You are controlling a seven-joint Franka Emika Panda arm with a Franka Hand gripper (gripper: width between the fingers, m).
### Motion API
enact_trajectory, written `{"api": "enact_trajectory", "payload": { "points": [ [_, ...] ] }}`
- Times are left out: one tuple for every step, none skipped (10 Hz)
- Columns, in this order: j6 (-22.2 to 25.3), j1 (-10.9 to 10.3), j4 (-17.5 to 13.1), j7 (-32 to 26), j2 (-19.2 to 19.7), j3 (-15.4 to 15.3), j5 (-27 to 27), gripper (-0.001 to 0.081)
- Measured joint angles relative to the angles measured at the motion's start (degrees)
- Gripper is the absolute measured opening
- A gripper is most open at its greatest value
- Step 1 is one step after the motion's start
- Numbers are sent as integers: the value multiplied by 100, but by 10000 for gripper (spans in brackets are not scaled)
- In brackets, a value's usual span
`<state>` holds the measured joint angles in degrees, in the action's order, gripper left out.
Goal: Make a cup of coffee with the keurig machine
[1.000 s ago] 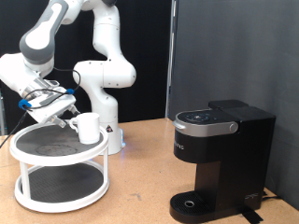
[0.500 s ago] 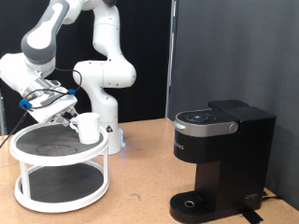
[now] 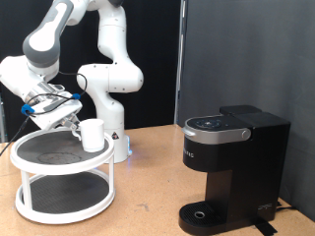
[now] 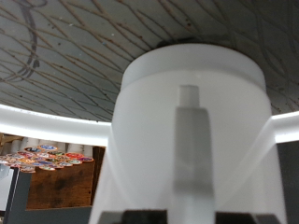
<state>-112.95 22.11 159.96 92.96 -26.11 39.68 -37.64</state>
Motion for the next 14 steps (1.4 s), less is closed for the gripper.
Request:
{"api": "enact_trajectory", "payload": {
  "points": [
    [2,0,-2,30,0,-1,-1,13],
    [23,0,-14,64,0,-1,-1,5],
    [109,0,-48,88,-2,4,1,5],
    [291,2,-112,125,-5,18,25,3],
    [531,15,-205,208,-12,33,40,3],
    [837,43,-342,363,-37,38,70,3],
    [1134,72,-511,540,-81,38,133,3],
    [1383,83,-677,663,-133,38,220,3],
    [1611,92,-828,688,-172,40,370,3],
    [1766,93,-927,688,-180,43,504,3],
    [1736,93,-908,688,-178,43,471,3],
    [1657,93,-857,740,-182,20,402,3],
    [1387,94,-713,871,-214,-78,156,3],
    [1026,91,-501,1002,-304,-262,-161,3]
  ]
}}
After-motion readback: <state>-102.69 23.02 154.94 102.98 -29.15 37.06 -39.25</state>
